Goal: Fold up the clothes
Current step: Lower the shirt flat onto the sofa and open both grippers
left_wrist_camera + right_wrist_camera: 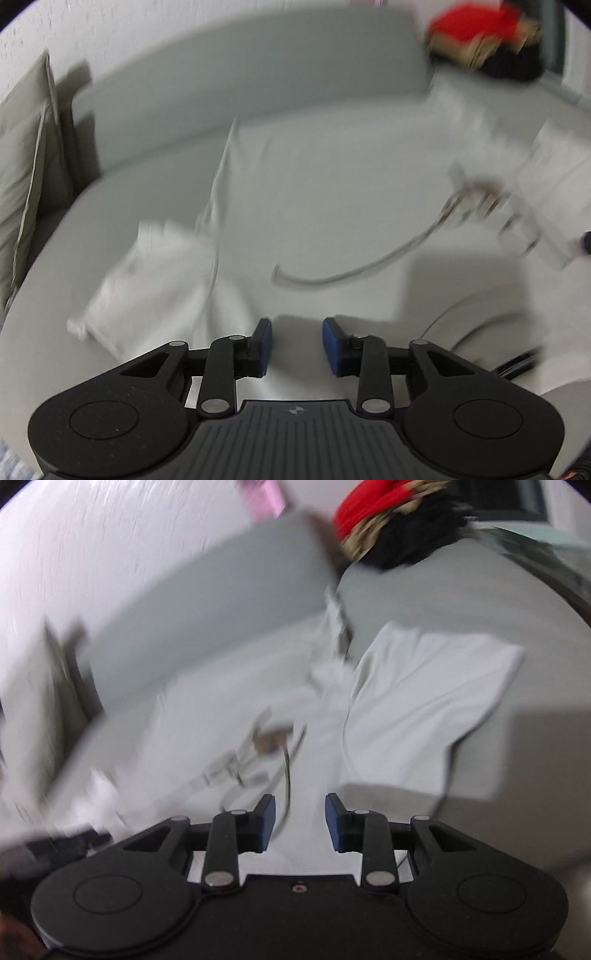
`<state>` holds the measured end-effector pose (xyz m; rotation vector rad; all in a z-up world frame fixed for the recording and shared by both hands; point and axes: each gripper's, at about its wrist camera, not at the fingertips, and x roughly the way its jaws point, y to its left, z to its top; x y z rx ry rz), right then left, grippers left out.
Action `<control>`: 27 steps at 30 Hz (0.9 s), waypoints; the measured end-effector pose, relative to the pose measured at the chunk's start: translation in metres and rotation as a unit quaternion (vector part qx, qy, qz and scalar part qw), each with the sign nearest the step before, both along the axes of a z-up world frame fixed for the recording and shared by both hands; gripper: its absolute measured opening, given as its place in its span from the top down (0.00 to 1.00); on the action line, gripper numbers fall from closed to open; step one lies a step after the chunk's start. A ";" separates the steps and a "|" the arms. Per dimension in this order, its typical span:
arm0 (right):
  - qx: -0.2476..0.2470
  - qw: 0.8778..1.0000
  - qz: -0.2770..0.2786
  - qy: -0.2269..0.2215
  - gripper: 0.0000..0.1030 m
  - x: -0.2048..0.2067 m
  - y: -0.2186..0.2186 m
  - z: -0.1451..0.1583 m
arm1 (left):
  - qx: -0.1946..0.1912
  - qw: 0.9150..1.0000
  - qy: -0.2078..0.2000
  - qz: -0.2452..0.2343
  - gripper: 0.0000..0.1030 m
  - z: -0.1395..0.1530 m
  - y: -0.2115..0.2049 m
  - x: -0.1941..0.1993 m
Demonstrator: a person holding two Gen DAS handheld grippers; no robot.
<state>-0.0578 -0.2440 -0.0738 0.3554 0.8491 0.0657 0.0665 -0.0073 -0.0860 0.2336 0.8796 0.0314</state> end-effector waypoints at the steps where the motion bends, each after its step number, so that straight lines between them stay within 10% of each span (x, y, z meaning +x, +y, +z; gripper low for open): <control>1: -0.003 1.000 0.005 0.011 0.71 -0.003 0.001 -0.001 | 0.013 1.000 -0.003 0.000 0.61 0.000 -0.001 -0.003; 8: -0.019 0.996 0.037 0.078 0.70 -0.024 0.005 -0.009 | -0.029 0.999 -0.001 0.022 0.62 0.027 0.021 -0.064; 14: -0.004 0.998 0.001 -0.061 0.83 -0.050 -0.006 0.026 | -0.154 0.975 -0.132 0.093 0.72 0.073 0.085 -0.068; 19: 0.016 0.998 0.029 -0.063 0.88 -0.021 0.020 0.018 | -0.210 0.971 -0.084 0.079 0.88 0.043 0.087 -0.028; 24: -0.013 0.993 0.110 -0.040 0.88 0.003 0.064 0.002 | -0.079 0.996 -0.044 -0.015 0.76 0.021 0.028 -0.024; 27: -0.053 0.989 0.141 0.000 0.89 0.002 0.078 -0.010 | 0.006 1.000 0.008 0.029 0.70 0.000 0.029 -0.026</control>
